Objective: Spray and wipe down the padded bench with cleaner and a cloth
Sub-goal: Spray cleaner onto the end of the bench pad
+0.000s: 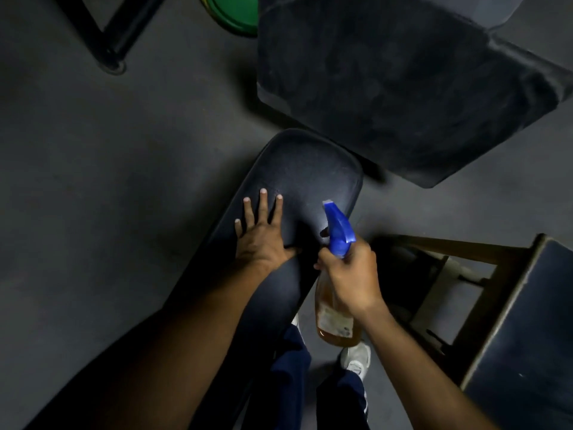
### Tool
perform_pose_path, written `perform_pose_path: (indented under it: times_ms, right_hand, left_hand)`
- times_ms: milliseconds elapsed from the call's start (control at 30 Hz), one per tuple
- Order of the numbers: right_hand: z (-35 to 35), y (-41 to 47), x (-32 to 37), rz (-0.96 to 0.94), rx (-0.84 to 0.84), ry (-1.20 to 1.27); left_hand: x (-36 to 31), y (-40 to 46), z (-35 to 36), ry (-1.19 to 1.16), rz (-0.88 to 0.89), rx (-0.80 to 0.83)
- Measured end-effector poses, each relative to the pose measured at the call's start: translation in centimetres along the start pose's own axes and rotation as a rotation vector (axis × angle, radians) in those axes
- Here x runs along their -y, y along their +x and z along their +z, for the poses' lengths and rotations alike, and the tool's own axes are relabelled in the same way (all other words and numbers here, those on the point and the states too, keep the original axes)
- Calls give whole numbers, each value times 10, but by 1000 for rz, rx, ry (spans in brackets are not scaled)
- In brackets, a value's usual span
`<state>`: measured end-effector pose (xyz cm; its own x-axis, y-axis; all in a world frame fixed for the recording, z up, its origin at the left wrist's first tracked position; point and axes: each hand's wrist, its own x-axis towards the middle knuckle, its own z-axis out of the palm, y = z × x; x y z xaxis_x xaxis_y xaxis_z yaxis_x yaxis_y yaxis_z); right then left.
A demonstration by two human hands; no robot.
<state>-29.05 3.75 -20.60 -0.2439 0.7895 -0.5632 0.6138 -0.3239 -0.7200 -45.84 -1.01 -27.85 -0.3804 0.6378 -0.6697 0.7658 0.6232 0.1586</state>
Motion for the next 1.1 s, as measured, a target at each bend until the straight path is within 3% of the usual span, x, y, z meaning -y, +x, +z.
perform_pose_path:
  times_ms: [300,667,1100]
  right_hand:
    - [11,5,4,-95,-15,-57]
    - [-24,2,-23,14,-185,91]
    - [-14,-43,-47,-43,-150,10]
  left_hand:
    - [3,6,11,27,14,-59]
    - [4,8,17,59,32,-75]
    - [7,7,17,36,49,-104]
